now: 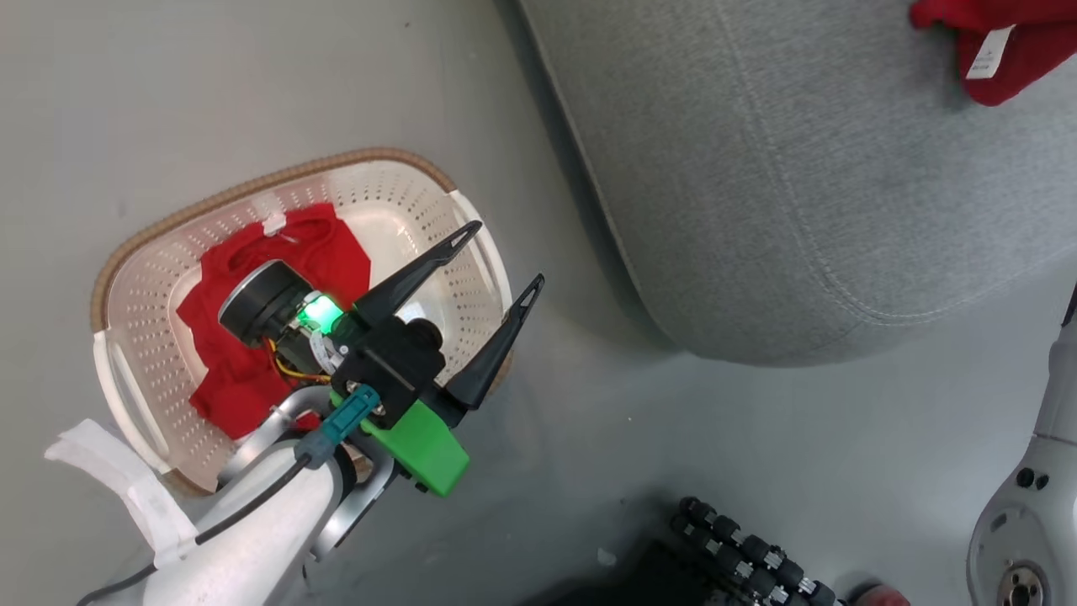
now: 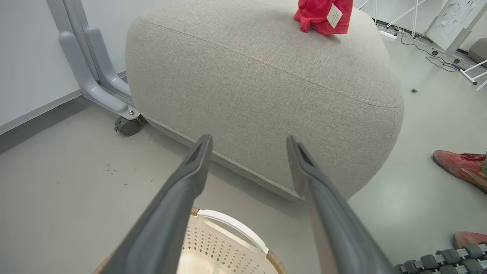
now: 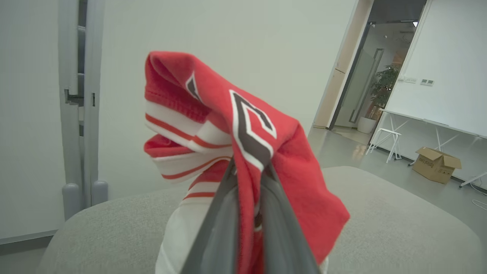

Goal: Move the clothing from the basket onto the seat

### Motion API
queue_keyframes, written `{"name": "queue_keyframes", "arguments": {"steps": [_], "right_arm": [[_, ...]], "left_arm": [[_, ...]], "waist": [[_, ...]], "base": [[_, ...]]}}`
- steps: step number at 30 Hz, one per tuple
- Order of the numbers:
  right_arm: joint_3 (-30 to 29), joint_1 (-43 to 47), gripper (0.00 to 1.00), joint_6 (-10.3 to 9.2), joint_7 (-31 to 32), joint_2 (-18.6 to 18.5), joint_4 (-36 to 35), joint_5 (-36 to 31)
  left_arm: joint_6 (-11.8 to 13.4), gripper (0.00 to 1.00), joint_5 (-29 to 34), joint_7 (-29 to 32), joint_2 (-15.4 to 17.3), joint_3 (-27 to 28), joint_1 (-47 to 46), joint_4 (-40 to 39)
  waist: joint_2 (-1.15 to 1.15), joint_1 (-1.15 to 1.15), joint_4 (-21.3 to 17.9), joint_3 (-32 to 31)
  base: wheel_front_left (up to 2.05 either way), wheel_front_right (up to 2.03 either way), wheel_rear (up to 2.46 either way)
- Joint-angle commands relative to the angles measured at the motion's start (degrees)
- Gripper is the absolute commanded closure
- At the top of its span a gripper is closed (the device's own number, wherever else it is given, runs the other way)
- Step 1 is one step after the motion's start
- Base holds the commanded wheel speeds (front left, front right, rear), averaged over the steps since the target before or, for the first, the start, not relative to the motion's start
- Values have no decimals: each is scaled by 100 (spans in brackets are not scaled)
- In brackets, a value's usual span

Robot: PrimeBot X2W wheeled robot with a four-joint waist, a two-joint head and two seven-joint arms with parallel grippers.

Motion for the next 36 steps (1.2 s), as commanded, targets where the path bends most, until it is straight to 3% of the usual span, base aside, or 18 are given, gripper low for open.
{"name": "queue_keyframes", "arguments": {"steps": [1, 5, 6, 7, 8, 15, 23, 29, 36], "right_arm": [[-174, -147, 100, -1, -17, -34, 238, -87], [-613, -436, 100, -2, -18, -24, 1003, -201], [-718, -459, 90, -2, -18, -32, 1140, -238], [-793, -433, 26, -2, -18, -28, 1247, -293], [-863, -419, 0, -2, -17, -21, 1292, -377], [-865, 117, 0, -3, -17, 130, 1061, -500], [171, 1579, 0, -3, -17, 218, 296, -26], [1147, 2580, 0, -3, -17, 207, 29, 362], [1949, 3777, 0, -3, -17, 210, -242, 731]], "left_arm": [[-28, 0, 53, -44, 33, 13, -142, -17], [-49, 0, 100, -105, 40, -23, -218, 80], [-50, 0, 107, -130, 20, -29, -243, 118], [-46, 0, 108, -161, -2, -28, -262, 147], [-39, 0, 93, -190, -31, -23, -280, 183], [-27, 0, 62, -469, -161, -108, -240, 608], [172, 0, -264, -1152, -622, -43, 143, 1533], [295, 0, -576, -1466, -1027, 176, 502, 2166], [418, 0, -584, -1505, -1415, 759, 1129, 2523]], "waist": [[0, -1, 530, 678], [0, -1, 640, 736], [0, -1, 668, 733], [0, -1, 688, 721], [0, -1, 704, 700], [0, -1, 723, 306], [0, -1, 907, -791], [0, -1, 1296, -1679], [0, -1, 2026, -2819]], "base": [[0, 0, 0], [0, 0, 0], [0, 0, 0], [0, 0, 0], [0, 0, 0], [0, 0, 0], [0, 0, 0], [0, 0, 0], [0, 0, 0]]}}
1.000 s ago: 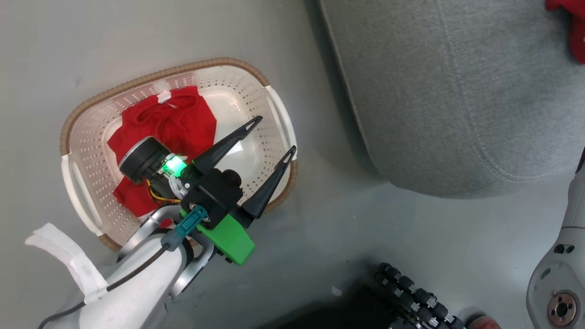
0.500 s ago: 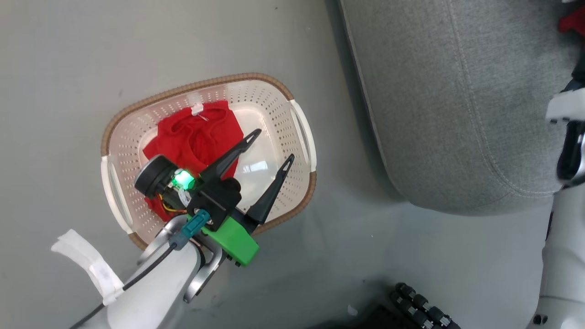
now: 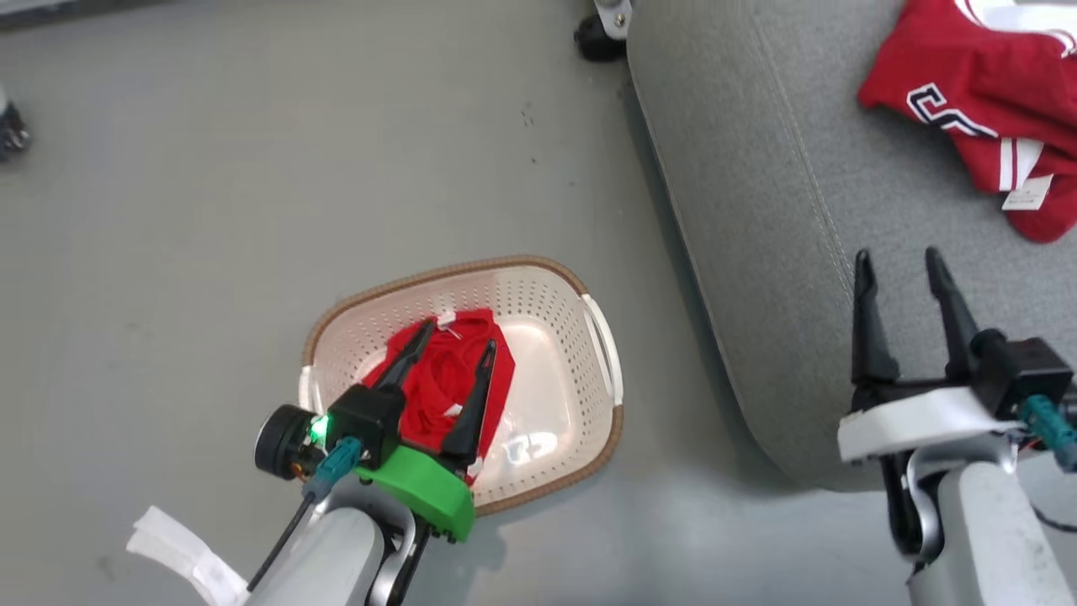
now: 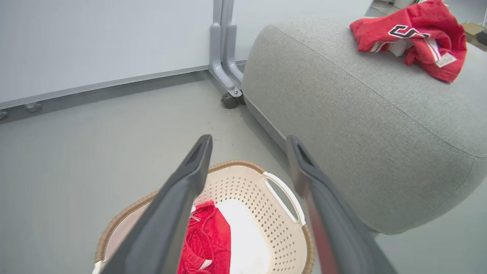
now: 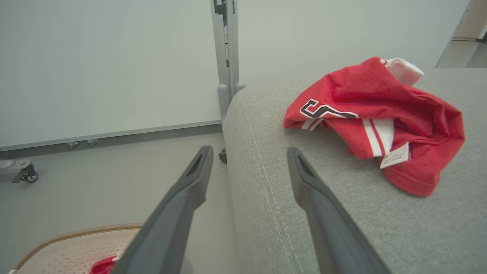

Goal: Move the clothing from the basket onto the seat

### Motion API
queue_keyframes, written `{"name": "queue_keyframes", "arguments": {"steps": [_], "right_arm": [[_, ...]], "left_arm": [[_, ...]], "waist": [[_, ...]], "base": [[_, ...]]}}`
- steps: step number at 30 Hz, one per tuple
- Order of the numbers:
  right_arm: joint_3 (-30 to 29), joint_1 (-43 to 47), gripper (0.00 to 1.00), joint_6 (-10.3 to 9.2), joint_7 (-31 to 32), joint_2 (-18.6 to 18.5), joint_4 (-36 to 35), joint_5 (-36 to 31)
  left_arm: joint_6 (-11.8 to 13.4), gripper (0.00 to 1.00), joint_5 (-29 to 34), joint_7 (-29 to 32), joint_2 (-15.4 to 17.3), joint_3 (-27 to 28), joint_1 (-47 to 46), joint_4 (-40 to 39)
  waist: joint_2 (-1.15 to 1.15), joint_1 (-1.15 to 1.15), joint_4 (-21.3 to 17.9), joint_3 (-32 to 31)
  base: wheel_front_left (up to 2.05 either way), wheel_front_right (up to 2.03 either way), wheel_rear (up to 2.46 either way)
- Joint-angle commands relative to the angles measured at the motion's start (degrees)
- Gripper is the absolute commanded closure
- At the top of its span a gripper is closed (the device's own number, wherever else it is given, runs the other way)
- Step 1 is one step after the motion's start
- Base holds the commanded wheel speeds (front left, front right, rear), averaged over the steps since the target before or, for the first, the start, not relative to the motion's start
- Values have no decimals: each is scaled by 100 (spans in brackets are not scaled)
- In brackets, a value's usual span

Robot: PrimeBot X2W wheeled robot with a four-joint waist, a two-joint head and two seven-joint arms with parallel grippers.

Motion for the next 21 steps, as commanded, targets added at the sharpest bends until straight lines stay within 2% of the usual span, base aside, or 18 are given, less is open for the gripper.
{"name": "queue_keyframes", "arguments": {"steps": [1, 8, 14, 21], "right_arm": [[127, 274, 0, -5, -17, -25, -24, 26], [547, 1126, 0, -6, -17, -30, -228, 313], [810, 1578, 0, -7, -17, -28, -530, 311], [1053, 2118, 0, -6, -17, -25, -821, 332]], "left_arm": [[43, 0, 144, -26, -39, 82, 293, 44], [177, 0, 438, -25, -288, 914, 1271, -143], [247, 0, 836, -17, -464, 1741, 1982, -786], [229, 0, 1270, -18, -671, 2397, 2710, -1437]], "waist": [[0, 0, 882, -1218], [0, 0, 1212, -2136], [0, 0, 1271, -2446], [0, 0, 1257, -2647]], "base": [[0, 0, 0], [0, 0, 0], [0, 0, 0], [0, 0, 0]]}}
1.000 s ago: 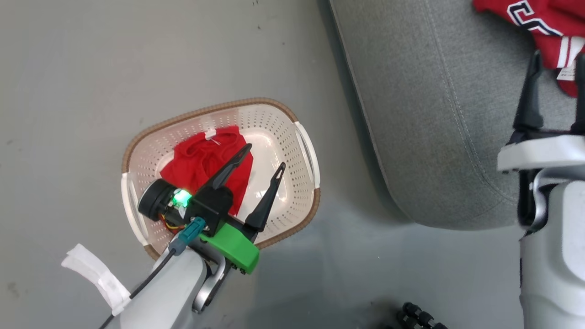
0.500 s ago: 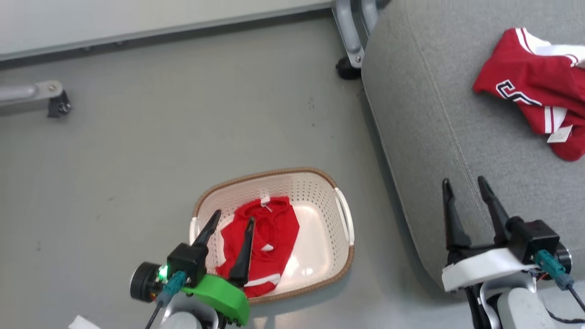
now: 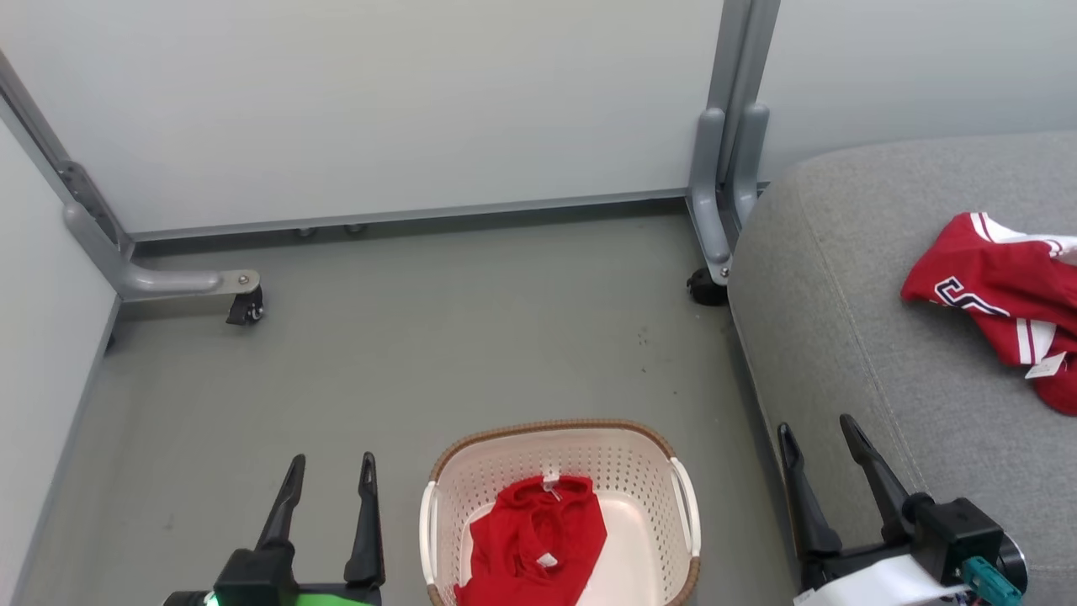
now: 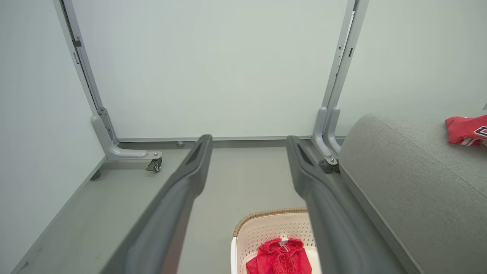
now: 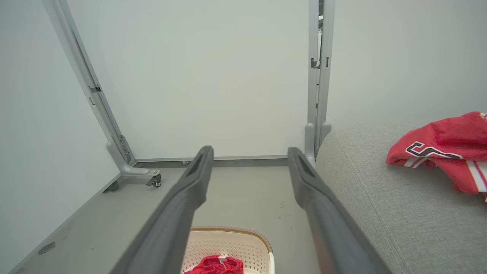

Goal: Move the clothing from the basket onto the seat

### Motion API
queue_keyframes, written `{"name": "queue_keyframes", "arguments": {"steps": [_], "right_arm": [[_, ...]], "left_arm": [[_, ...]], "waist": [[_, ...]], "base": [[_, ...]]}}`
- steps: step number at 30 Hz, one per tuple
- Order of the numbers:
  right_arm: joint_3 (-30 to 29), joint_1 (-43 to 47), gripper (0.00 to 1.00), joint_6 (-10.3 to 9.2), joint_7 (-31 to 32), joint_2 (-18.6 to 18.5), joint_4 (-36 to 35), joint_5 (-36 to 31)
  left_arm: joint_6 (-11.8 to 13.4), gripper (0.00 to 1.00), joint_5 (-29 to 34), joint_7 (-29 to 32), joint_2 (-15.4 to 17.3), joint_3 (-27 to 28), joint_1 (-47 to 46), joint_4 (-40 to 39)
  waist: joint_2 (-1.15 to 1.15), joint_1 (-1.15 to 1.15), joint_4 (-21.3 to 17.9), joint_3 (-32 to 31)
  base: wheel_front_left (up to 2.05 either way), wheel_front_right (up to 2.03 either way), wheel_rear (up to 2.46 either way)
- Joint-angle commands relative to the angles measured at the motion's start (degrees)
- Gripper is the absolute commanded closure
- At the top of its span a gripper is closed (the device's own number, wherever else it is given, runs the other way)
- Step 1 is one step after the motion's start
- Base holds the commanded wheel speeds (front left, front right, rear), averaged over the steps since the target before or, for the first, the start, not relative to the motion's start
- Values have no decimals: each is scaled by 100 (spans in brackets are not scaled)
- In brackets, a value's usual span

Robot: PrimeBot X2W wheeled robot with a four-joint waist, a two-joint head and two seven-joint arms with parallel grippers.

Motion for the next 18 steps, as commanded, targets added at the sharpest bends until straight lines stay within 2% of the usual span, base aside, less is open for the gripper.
{"name": "queue_keyframes", "arguments": {"steps": [1, 10, 18], "right_arm": [[-2, 191, 0, -7, -17, -26, -22, 74], [14, 291, 0, -7, -17, -25, 123, 99], [25, 165, 0, -7, -17, -25, 123, 129]], "left_arm": [[9, 0, 93, -1, -32, 97, 158, -118], [-172, 0, 352, 0, -91, 240, 448, -379], [-165, 0, 260, 0, -93, 187, 312, -322]], "waist": [[0, 1, 196, -283], [0, 1, 70, -324], [0, 1, 37, -271]], "base": [[0, 0, 0], [0, 0, 0], [0, 0, 0]]}}
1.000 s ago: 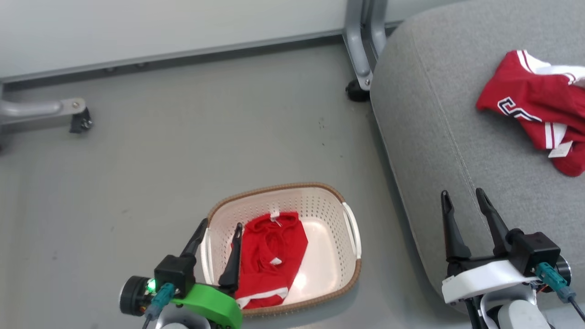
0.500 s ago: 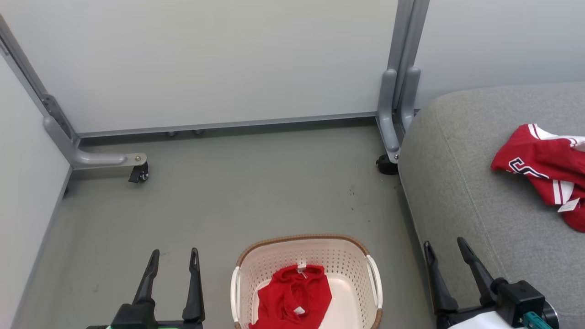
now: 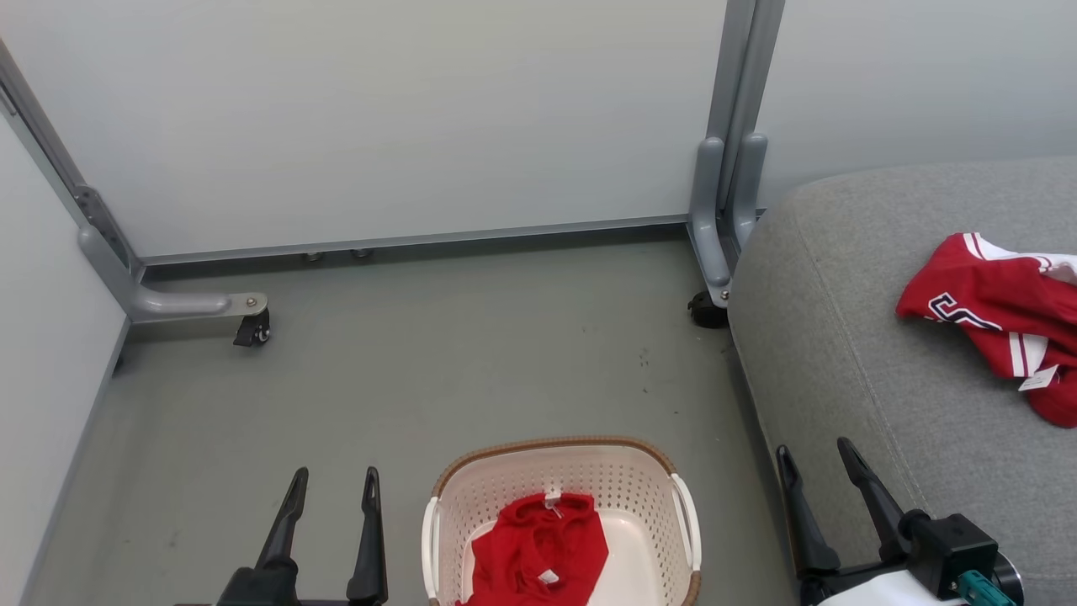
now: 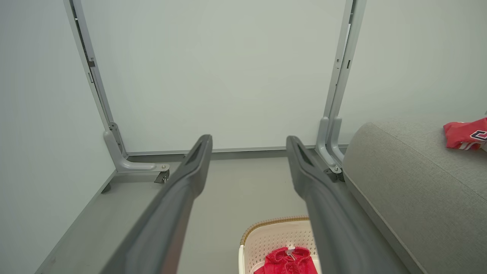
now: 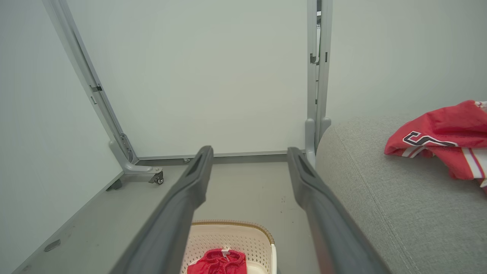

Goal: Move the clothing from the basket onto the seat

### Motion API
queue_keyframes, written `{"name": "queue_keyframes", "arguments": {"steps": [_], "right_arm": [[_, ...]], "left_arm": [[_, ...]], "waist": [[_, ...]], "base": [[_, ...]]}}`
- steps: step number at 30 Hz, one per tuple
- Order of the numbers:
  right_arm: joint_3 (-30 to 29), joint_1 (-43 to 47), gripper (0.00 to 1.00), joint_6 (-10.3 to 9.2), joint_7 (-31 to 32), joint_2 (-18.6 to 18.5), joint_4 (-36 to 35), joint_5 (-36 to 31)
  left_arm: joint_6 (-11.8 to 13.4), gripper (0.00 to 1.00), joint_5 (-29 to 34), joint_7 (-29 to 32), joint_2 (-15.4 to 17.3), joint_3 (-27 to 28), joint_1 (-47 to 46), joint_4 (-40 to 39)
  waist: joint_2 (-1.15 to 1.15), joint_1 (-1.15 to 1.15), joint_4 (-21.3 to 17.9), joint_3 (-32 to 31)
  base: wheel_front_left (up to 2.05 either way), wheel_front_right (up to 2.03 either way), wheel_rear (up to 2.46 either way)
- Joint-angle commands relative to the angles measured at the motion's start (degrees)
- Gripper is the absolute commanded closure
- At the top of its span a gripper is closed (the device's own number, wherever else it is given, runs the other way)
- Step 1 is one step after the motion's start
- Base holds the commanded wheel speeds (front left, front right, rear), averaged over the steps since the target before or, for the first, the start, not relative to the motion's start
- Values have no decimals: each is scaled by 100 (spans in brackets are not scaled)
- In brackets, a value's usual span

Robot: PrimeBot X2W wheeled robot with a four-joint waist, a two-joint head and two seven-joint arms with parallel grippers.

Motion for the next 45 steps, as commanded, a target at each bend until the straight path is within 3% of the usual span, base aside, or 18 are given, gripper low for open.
{"name": "queue_keyframes", "arguments": {"steps": [1, 16, 26, 29, 37, 42, 45], "right_arm": [[4, -49, 0, -7, -17, -22, -17, 10], [33, -78, 0, -7, -17, -22, -3, -38], [-77, -143, 0, -7, -17, -23, -15, -6], [-335, -466, 0, -4, -17, -17, -91, 396], [-392, -1491, 0, -4, -17, -20, -397, 61], [-536, -2051, 0, -4, -17, -20, -632, -106], [-575, -2334, 0, -4, -17, -18, -755, -143]], "left_arm": [[0, 0, -68, 2, 3, 12, -46, 8], [-19, 0, -48, 2, 3, 32, -45, 87], [-321, 0, -30, 4, 2, -99, -199, 447], [-474, 0, 5, 1, 4, -129, -583, 663], [-752, 0, 144, 0, 21, -362, -1949, 1579], [-822, 0, 381, 0, 218, -852, -2997, 2243], [-824, 0, 200, 1, 328, -1323, -3571, 2709]], "waist": [[0, 1, -2, 14], [0, 1, -67, 80], [0, 1, -95, 525], [0, 1, -122, 1193], [0, 1, -171, 2872], [0, 1, -268, 3806], [0, 1, -368, 4288]], "base": [[0, 0, 0], [0, 0, 0], [0, 0, 0], [0, 0, 0], [0, 0, 0], [0, 0, 0], [0, 0, 0]]}}
